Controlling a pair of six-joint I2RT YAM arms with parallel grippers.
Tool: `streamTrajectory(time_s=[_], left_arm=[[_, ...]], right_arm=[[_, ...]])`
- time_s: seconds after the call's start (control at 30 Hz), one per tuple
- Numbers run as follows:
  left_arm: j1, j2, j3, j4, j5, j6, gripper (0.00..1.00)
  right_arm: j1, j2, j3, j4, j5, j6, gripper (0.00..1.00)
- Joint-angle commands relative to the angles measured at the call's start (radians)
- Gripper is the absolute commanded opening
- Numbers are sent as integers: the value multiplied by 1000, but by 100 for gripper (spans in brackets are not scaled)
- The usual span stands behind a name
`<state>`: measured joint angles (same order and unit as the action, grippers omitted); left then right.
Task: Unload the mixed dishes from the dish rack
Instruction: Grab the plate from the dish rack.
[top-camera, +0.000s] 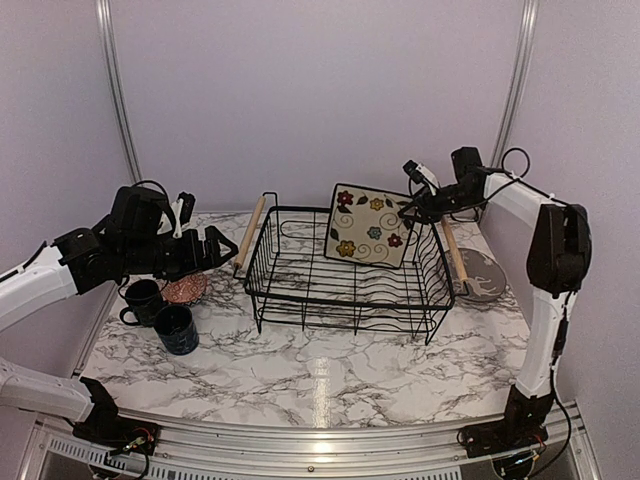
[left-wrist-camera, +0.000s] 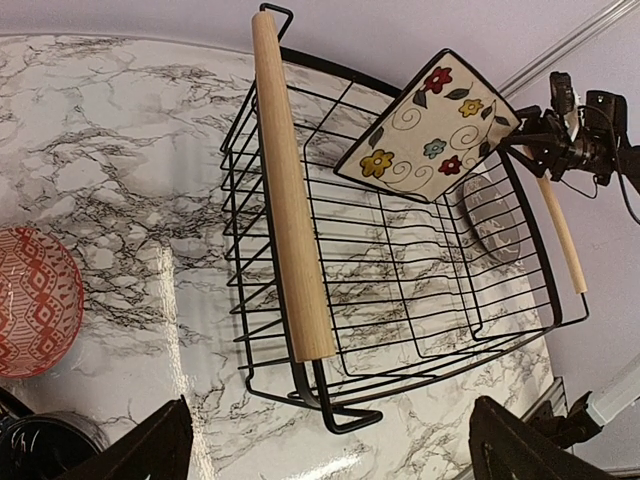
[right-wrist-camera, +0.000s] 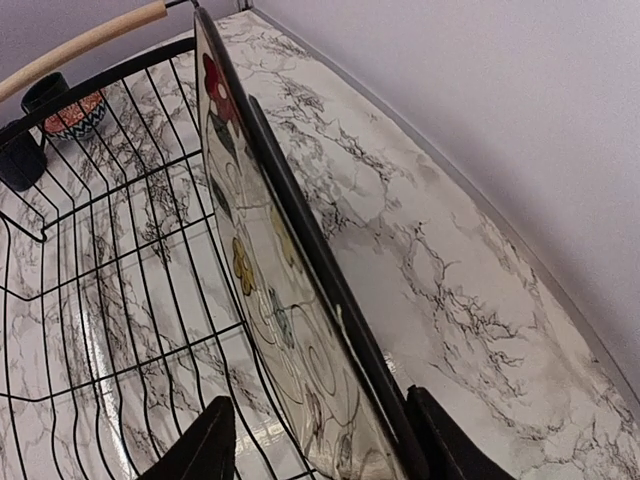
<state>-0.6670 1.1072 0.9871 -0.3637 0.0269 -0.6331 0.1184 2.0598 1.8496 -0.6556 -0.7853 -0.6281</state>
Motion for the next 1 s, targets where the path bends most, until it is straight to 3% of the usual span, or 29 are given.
streamTrajectory(time_s=[0.0,0.33,0.47,0.67,0.97], left_arm=[[-5,5,26,9,9,-1,99],[-6,4,20,16,11,-1,99],[-6,-2,10,26,13,-4,99],[-6,-6,-8,39,17,-7,99],[-8,13,-23,81,35,-12,99]], right_arm=[[21,51,51,-6,-47,-3,50],[43,25,20,22,-129,38,10],[46,-10,-32,72,-153,92,1],[46,-90,-142,209,-215,228,0],[47,-226,-303,517,-209,634,0]])
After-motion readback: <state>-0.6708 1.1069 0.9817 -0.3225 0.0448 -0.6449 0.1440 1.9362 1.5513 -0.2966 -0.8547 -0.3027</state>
